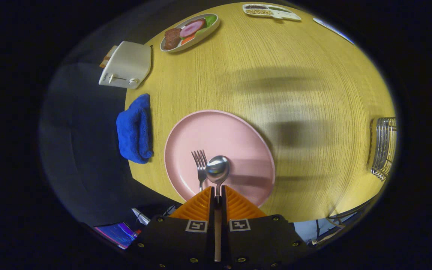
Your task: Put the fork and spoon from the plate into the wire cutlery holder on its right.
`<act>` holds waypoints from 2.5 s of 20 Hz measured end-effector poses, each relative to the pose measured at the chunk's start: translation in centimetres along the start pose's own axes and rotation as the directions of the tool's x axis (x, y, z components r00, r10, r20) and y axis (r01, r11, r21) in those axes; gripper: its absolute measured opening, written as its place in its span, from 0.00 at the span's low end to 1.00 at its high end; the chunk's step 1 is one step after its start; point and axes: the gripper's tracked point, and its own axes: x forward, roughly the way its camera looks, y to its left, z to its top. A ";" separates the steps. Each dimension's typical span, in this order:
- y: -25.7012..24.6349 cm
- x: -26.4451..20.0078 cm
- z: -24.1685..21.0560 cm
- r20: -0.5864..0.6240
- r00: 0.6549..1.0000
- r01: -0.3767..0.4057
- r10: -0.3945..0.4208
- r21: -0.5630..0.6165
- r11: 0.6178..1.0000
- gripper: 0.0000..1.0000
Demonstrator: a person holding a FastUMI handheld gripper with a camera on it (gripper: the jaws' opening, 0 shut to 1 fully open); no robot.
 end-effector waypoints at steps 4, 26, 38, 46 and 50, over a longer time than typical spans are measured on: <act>0.6 -0.6 0.2 -0.007 0.999 -0.052 0.053 0.066 0.996 0.07; -2.8 -15.2 6.2 0.280 0.925 -0.331 0.256 0.269 0.904 0.07; -17.8 -23.3 4.7 0.503 0.860 -0.362 0.092 0.472 0.804 0.07; -22.1 -20.6 2.6 0.464 0.885 -0.320 0.031 0.559 0.765 0.07; -22.4 -19.4 3.3 0.444 0.896 -0.293 0.018 0.560 0.775 0.07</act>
